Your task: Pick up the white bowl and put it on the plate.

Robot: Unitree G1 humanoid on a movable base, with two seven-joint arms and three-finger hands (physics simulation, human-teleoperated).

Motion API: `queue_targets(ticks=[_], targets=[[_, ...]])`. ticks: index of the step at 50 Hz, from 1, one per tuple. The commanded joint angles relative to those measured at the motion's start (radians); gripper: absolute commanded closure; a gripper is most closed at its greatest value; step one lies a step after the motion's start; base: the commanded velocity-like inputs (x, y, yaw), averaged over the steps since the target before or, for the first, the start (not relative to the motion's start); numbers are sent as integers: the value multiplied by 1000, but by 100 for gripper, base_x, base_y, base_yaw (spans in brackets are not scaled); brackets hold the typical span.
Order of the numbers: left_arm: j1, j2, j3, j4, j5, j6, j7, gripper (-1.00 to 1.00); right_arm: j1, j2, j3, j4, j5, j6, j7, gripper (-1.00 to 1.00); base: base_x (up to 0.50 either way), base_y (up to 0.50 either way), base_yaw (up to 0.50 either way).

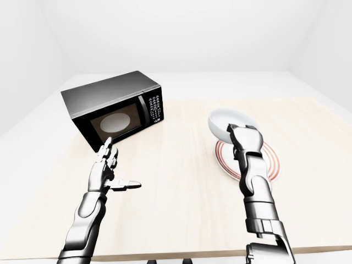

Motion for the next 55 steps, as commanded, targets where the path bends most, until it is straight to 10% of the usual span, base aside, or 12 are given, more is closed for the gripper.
queue_targets(ticks=[1, 55], targets=[[0, 0, 0, 0, 0, 0, 0, -100, 37, -33, -38, -2, 60, 0, -57, 100, 0, 0, 0], [0, 0, 0, 0, 0, 0, 0, -100, 108, -104, -95, 91, 136, 0, -143, 100, 0, 0, 0]])
